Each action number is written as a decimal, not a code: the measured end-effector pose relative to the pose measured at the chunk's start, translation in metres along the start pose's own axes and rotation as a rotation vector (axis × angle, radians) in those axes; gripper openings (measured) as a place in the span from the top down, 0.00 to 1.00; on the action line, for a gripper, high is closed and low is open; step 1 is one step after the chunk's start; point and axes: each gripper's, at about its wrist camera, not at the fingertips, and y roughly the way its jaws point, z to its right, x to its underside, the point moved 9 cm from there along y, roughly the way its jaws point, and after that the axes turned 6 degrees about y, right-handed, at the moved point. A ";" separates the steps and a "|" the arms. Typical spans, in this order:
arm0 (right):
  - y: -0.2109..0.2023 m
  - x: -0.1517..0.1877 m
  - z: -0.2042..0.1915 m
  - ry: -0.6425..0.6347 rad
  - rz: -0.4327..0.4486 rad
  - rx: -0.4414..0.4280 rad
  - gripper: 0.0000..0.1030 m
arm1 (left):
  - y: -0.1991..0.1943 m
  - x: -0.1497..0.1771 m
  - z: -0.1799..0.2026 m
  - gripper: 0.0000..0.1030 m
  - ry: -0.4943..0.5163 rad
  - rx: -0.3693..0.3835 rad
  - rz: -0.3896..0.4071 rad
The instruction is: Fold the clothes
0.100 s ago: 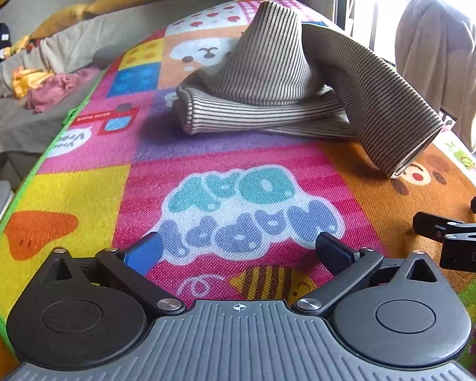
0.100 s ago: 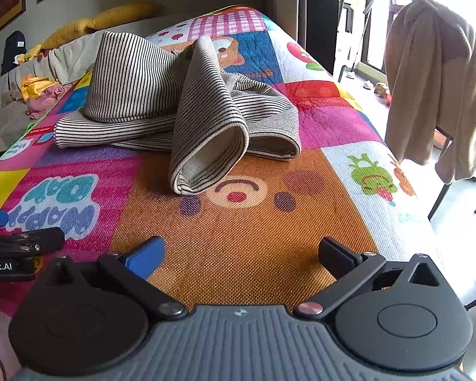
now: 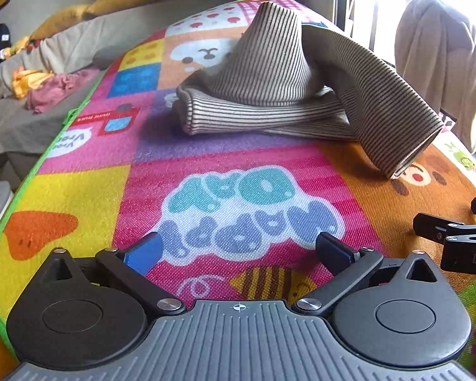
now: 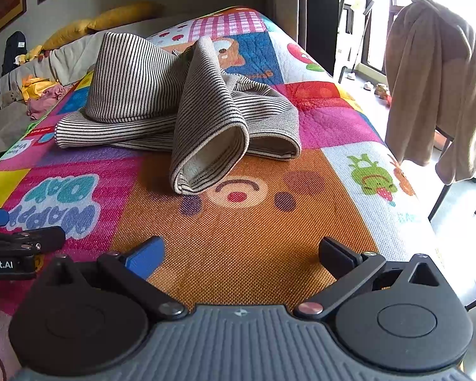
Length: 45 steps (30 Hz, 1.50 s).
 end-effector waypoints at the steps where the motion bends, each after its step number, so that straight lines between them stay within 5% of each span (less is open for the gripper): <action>1: 0.000 0.000 0.000 -0.006 -0.004 0.005 0.00 | 0.000 -0.001 0.000 0.00 0.000 -0.001 0.002; 45: -0.001 0.000 0.001 0.000 -0.011 0.002 0.00 | 0.001 0.000 -0.001 0.00 -0.002 0.000 0.028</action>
